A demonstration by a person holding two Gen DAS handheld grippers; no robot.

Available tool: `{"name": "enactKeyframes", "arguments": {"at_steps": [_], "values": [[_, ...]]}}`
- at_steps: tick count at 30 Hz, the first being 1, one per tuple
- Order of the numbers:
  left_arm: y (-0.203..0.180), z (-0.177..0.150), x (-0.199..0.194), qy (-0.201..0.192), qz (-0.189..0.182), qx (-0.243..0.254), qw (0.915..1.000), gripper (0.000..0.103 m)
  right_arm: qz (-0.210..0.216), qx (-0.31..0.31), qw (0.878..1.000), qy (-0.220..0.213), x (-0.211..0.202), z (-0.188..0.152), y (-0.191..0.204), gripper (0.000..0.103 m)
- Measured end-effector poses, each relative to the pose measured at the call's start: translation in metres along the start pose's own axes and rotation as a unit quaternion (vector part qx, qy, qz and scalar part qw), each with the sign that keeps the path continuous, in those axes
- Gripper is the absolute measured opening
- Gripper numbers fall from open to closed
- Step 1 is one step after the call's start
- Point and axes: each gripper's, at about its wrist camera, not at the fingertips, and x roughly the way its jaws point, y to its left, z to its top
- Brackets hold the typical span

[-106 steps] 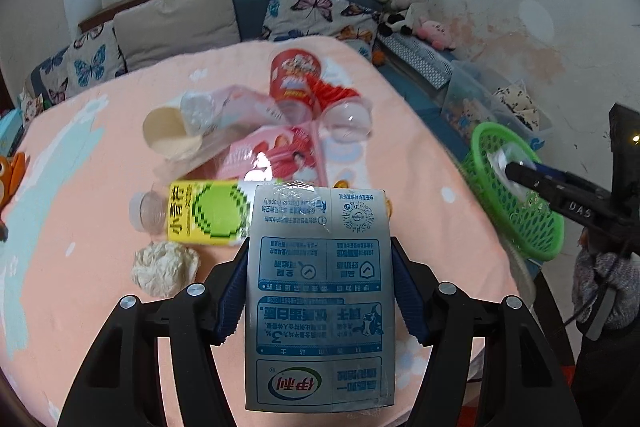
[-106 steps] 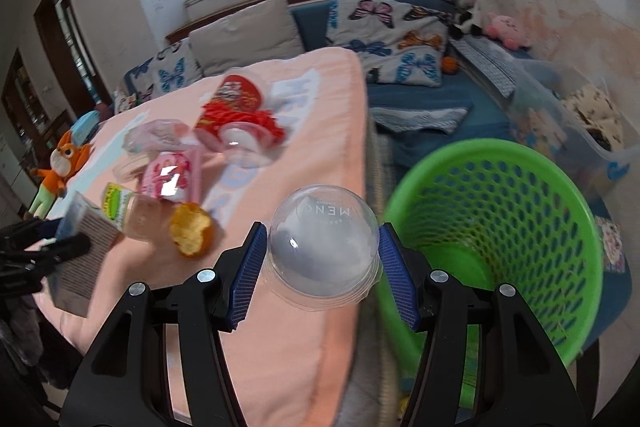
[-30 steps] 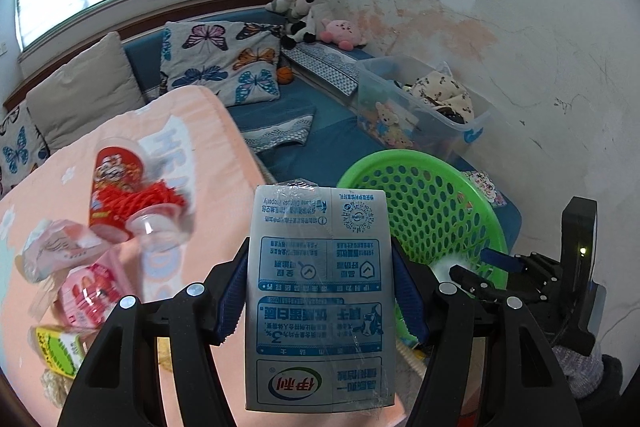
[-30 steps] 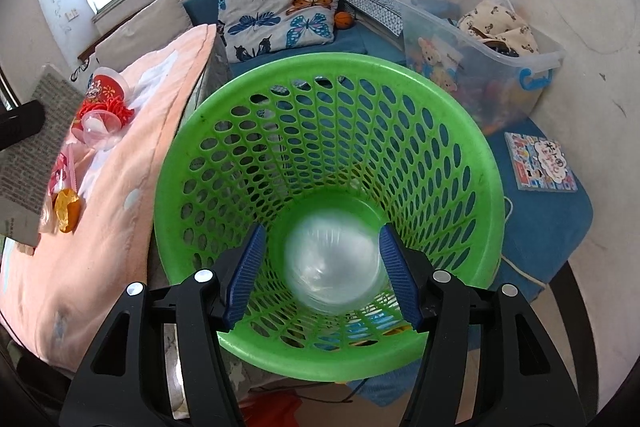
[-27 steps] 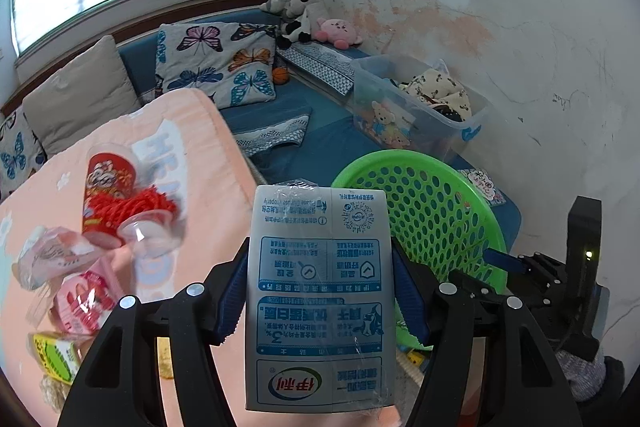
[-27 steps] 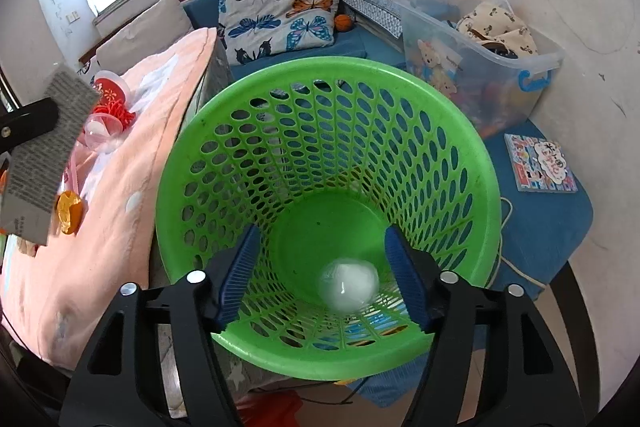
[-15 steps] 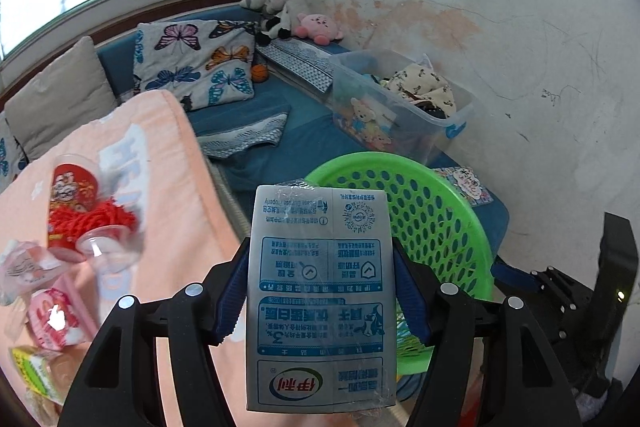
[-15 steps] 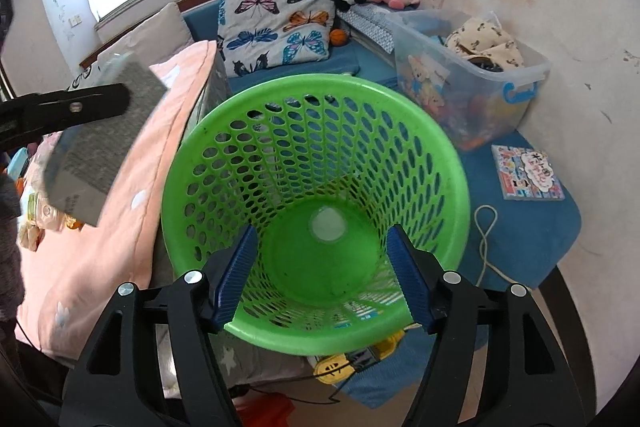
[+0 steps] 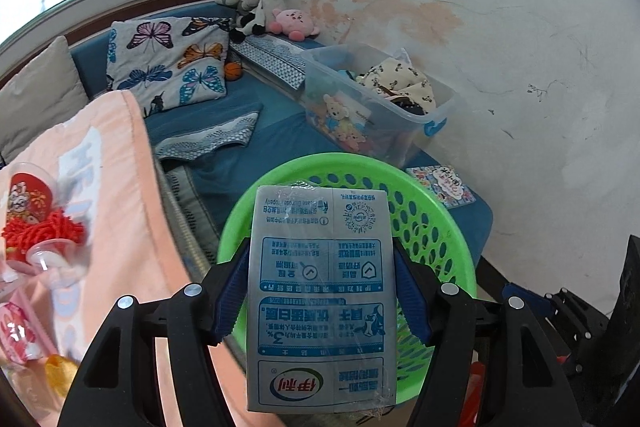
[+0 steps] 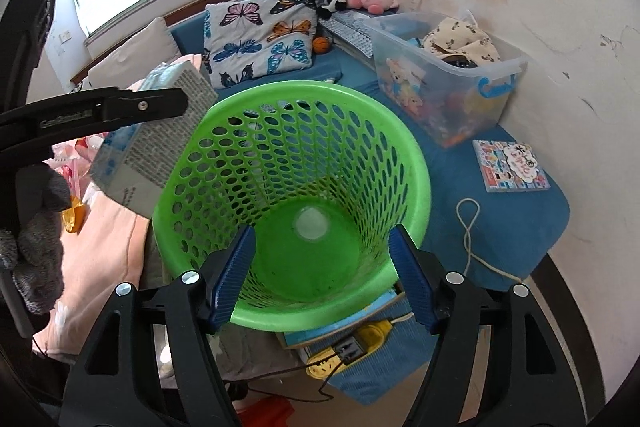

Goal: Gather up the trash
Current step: 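Lower the milk carton into the green basket and open the left gripper, then move both grippers back over the table toward the remaining trash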

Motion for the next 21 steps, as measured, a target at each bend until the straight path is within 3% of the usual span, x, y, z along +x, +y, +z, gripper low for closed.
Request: {"name": "enactKeyframes", "arguments": {"at_steps": [5,11,21], "values": [[-0.007,0.001,0.006,-0.009,-0.006,0.001,0.9999,0.078,-0.005,0.005,1.0,-0.004,-0.007,-0.002,-0.004,0.07],[-0.007,-0.005,-0.009,-0.019,0.0,0.013,0.9997,0.083,-0.004,0.002,1.0,-0.007,-0.012,-0.004,-0.001,0.07],[0.04,-0.031,-0.069,-0.046,0.03,-0.012,0.9984,0.087,0.026,-0.032,0.999,-0.017,-0.017,0.002,0.038,0.07]]}}
